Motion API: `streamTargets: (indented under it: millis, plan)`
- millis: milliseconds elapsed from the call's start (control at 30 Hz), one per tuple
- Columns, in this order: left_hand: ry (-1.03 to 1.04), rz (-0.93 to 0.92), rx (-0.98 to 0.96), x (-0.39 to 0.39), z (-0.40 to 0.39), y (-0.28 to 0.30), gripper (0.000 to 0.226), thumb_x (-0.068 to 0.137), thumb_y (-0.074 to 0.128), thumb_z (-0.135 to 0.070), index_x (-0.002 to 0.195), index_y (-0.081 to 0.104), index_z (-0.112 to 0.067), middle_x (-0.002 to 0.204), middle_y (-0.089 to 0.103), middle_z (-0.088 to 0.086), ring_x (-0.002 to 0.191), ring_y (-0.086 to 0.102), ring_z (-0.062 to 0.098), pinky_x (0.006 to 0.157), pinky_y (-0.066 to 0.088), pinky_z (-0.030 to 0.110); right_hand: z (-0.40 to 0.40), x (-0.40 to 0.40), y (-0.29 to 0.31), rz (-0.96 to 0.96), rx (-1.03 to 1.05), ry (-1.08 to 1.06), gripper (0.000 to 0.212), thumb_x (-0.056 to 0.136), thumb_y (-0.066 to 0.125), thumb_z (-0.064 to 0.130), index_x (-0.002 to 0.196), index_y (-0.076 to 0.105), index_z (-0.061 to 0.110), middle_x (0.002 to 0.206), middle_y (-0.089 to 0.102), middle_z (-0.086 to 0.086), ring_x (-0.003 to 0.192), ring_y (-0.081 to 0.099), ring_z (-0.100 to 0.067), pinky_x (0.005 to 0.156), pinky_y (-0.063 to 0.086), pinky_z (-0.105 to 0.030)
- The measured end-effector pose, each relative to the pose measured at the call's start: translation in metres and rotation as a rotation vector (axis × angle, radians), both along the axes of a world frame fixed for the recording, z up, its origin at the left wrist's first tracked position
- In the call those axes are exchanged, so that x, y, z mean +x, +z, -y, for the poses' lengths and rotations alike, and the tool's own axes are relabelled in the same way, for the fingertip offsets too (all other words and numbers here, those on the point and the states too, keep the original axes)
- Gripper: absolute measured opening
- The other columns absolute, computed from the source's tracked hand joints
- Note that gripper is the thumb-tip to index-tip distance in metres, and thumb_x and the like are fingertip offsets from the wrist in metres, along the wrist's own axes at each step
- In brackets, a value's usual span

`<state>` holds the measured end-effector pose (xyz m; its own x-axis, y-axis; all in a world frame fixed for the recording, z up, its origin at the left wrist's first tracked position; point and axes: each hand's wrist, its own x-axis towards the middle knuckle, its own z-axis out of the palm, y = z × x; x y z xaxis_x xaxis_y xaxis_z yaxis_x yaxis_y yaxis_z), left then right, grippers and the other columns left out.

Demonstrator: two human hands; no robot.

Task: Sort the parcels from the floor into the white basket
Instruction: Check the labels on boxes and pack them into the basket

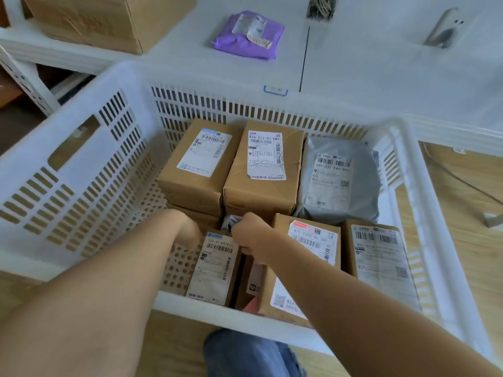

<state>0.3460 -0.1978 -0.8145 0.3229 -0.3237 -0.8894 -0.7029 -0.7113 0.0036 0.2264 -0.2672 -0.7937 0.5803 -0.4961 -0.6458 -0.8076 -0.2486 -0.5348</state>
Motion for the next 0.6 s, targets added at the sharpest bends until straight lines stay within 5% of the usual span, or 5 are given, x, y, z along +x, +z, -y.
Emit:
streamTargets:
  millis: [100, 267, 367, 467, 600]
  plan:
    - [0.005, 0.041, -0.042, -0.004, -0.008, 0.023, 0.042, 0.1, 0.032, -0.019, 0.14, 0.035, -0.007, 0.133, 0.044, 0.011, 0.097, 0.047, 0.02, 0.056, 0.044, 0.018, 0.006, -0.011, 0.026, 0.005, -0.159, 0.069, 0.026, 0.09, 0.042, 0.008, 0.065, 0.04, 0.013, 0.066, 0.039, -0.002, 0.055, 0.038, -0.012, 0.045, 0.031, -0.02]
    - [0.129, 0.102, -0.217, -0.03, -0.013, 0.077, 0.027, 0.094, 0.044, -0.017, 0.115, 0.055, -0.005, 0.102, 0.059, 0.009, 0.064, 0.05, 0.016, 0.059, 0.043, 0.026, 0.013, -0.052, 0.073, 0.065, -0.319, 0.232, 0.018, 0.088, 0.047, 0.018, 0.092, 0.06, 0.006, 0.076, 0.049, -0.005, 0.07, 0.046, -0.019, 0.058, 0.039, -0.027]
    - [0.148, 0.117, -0.31, -0.055, -0.006, 0.11, 0.015, 0.092, 0.047, -0.019, 0.089, 0.057, -0.007, 0.085, 0.059, 0.004, 0.057, 0.051, 0.016, 0.052, 0.043, 0.023, 0.02, -0.089, 0.088, 0.019, -0.421, 0.255, 0.023, 0.086, 0.049, 0.029, 0.073, 0.046, 0.01, 0.07, 0.047, -0.003, 0.058, 0.044, -0.015, 0.047, 0.035, -0.024]
    - [0.158, 0.119, -0.391, -0.085, 0.003, 0.135, 0.019, 0.091, 0.048, -0.026, 0.085, 0.058, -0.011, 0.078, 0.062, 0.002, 0.054, 0.055, 0.015, 0.048, 0.041, 0.02, 0.028, -0.126, 0.104, 0.005, -0.445, 0.178, 0.028, 0.084, 0.05, 0.027, 0.063, 0.039, 0.013, 0.067, 0.046, -0.003, 0.062, 0.047, -0.018, 0.049, 0.036, -0.024]
    - [0.118, 0.134, -0.443, -0.129, 0.023, 0.163, 0.018, 0.09, 0.048, -0.029, 0.085, 0.058, -0.015, 0.077, 0.067, -0.001, 0.054, 0.06, 0.013, 0.049, 0.039, 0.018, 0.044, -0.184, 0.124, 0.032, -0.488, 0.088, 0.023, 0.082, 0.054, 0.029, 0.072, 0.043, 0.011, 0.065, 0.042, 0.001, 0.067, 0.049, -0.02, 0.055, 0.038, -0.025]
